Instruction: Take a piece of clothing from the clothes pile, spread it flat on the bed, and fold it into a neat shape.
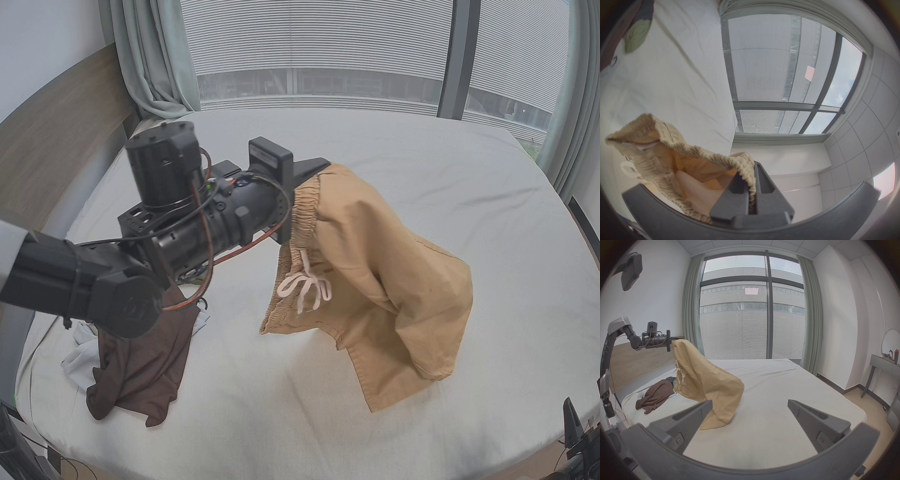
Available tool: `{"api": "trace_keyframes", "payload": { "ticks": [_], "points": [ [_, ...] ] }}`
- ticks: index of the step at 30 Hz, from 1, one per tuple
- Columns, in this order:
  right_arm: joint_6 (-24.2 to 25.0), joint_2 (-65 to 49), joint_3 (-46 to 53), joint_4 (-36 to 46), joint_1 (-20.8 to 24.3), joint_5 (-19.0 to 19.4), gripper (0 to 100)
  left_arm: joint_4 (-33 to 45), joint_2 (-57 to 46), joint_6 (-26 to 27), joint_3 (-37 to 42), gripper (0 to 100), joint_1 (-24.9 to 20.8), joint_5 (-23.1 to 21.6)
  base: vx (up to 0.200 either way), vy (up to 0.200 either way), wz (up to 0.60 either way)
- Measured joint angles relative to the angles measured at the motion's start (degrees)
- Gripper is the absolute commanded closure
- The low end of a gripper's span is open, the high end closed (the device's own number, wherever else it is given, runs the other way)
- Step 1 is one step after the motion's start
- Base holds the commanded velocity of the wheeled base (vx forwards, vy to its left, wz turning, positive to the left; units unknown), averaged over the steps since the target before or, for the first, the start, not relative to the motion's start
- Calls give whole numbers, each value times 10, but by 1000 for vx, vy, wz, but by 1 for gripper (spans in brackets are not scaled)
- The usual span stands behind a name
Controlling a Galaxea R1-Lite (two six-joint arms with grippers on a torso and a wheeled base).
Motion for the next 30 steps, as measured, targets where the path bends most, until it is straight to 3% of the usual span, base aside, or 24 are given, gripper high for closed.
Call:
{"api": "trace_keyframes", "payload": {
  "ticks": [16, 30],
  "points": [
    [0, 0, 0, 0, 0, 0, 0, -74, -81, 184, 231, 100, 70, -54, 0, 0, 0],
    [-1, 0, 0, 0, 0, 1, 0, -269, -51, 394, 463, 100, 138, -139, 0, 0, 0]
  ]
}}
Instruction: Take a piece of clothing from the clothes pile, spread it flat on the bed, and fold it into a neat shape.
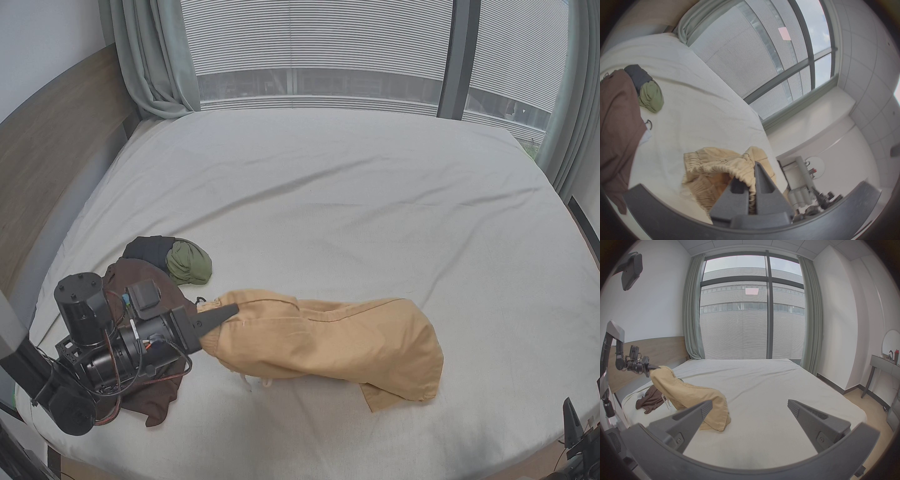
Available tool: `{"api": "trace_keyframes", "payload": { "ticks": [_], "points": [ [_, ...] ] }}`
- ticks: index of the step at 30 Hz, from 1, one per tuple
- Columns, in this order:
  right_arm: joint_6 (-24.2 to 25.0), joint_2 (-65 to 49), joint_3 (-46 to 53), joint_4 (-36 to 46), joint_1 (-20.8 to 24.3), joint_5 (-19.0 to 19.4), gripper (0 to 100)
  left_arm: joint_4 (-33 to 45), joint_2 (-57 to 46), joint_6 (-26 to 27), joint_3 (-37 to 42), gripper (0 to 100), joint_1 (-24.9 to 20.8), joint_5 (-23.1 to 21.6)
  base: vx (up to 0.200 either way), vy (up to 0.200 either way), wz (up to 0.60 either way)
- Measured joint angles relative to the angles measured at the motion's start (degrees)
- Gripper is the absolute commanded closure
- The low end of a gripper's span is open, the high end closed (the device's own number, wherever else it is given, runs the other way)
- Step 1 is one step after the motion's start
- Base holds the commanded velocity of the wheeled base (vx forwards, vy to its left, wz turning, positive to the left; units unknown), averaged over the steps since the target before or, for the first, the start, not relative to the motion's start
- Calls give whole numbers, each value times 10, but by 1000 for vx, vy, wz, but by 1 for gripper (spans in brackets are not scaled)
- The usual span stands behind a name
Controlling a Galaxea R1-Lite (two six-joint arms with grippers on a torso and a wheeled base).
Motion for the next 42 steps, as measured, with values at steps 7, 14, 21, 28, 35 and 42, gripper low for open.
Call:
{"api": "trace_keyframes", "payload": {
  "ticks": [7, 14, 21, 28, 35, 42],
  "points": [
    [-1, 0, 0, 0, 0, 0, 0, -100, 75, 108, 52, 100, 35, -13, 0, 0, 0],
    [-2, 0, 0, 0, 0, 1, 0, -127, 138, 155, 58, 100, 58, -12, 0, 0, 0],
    [-3, 0, 0, 0, -1, 2, 0, -127, 155, 154, 46, 100, 65, -11, 0, 0, 0],
    [1, 0, -1, -20, 0, -2, 0, -128, 155, 153, 39, 100, 61, -9, 0, 0, 0],
    [9, 29, -94, -49, 4, 4, 0, -128, 149, 143, 35, 100, 58, -9, 0, 0, 0],
    [79, 149, -157, -66, 53, 51, 0, -128, 143, 136, 27, 100, 56, -9, 0, 0, 0]
  ]
}}
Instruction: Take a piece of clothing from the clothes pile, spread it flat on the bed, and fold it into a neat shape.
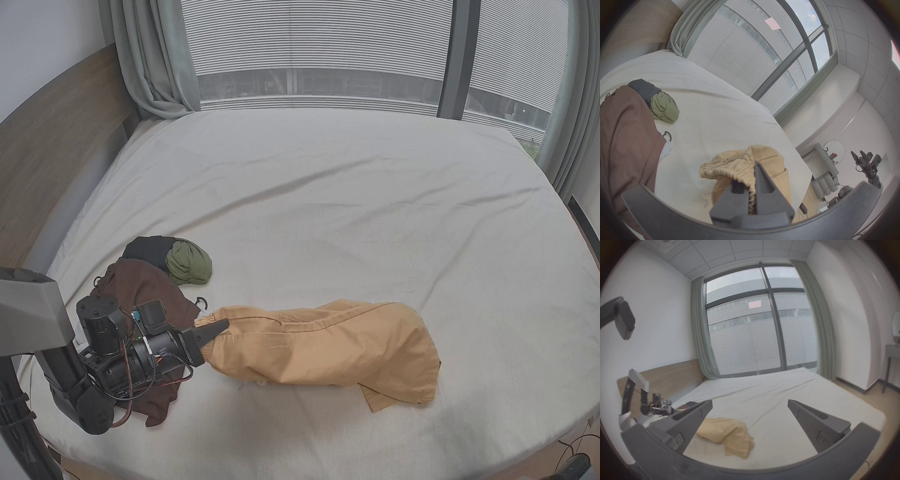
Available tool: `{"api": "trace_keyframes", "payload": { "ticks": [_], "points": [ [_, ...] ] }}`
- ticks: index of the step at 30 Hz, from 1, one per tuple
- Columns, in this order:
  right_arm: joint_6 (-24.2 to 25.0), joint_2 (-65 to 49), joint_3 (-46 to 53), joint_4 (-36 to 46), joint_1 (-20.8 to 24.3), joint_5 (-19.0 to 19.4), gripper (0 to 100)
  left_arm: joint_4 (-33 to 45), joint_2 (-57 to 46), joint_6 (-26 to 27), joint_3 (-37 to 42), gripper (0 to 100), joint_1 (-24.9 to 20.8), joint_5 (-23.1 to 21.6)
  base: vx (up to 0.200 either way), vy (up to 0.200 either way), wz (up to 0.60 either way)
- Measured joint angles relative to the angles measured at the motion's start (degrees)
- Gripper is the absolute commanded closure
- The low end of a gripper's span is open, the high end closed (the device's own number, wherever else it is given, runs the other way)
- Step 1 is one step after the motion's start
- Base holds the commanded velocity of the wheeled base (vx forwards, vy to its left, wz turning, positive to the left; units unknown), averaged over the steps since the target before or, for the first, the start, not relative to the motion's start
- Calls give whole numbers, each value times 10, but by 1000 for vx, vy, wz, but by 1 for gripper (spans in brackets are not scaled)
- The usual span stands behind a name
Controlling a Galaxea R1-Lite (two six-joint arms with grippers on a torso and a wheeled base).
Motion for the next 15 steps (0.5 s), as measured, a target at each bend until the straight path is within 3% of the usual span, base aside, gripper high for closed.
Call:
{"api": "trace_keyframes", "payload": {
  "ticks": [6, 15],
  "points": [
    [27, 142, -47, -32, 48, 47, 0, 0, -6, -3, -4, 100, 0, 0, 0, 0, 0],
    [39, 353, -130, -113, 76, 100, 0, 0, -11, -4, -15, 100, 0, 0, 0, 0, 0]
  ]
}}
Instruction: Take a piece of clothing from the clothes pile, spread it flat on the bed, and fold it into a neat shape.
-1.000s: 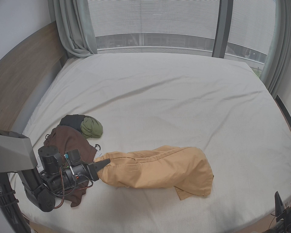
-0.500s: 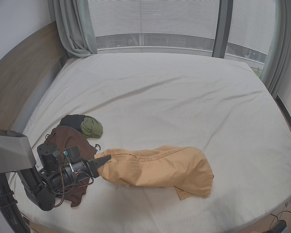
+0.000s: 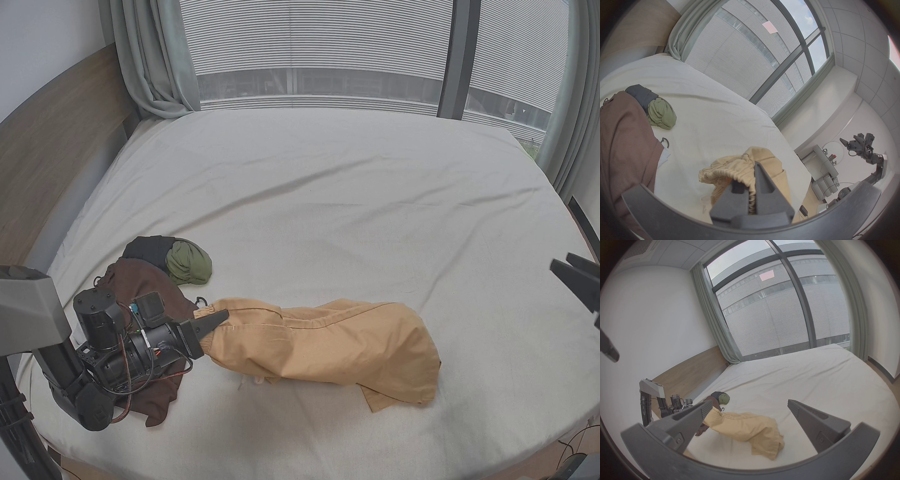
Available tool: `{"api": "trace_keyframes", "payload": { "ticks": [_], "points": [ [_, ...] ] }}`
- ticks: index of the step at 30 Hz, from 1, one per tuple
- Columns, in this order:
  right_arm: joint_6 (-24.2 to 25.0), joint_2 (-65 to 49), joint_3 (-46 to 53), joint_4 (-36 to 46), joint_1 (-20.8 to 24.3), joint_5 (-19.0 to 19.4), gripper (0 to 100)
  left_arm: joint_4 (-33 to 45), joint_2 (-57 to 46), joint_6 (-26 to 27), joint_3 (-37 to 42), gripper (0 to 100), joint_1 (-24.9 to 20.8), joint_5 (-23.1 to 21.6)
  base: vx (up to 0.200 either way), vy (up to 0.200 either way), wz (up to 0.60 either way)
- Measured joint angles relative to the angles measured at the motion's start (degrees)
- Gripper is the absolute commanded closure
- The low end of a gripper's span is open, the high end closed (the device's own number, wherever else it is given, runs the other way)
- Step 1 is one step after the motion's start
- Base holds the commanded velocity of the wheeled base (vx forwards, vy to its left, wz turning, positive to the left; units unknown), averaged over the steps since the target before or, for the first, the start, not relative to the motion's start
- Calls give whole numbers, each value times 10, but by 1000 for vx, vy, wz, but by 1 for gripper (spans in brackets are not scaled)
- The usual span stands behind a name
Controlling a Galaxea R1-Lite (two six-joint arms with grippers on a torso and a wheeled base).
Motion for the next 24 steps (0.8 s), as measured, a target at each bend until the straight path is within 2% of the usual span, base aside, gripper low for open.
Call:
{"api": "trace_keyframes", "payload": {
  "ticks": [7, 17, 24],
  "points": [
    [22, 131, -22, -77, 4, 30, 0, 0, -2, -10, -9, 100, 1, 0, 0, 0, 0],
    [57, 284, 13, -196, -2, 47, 0, 0, -2, -17, -20, 100, 5, 1, 0, 0, 0],
    [69, 365, 43, -225, -13, 61, 0, 0, -1, -20, -23, 100, 8, 1, 0, 0, 0]
  ]
}}
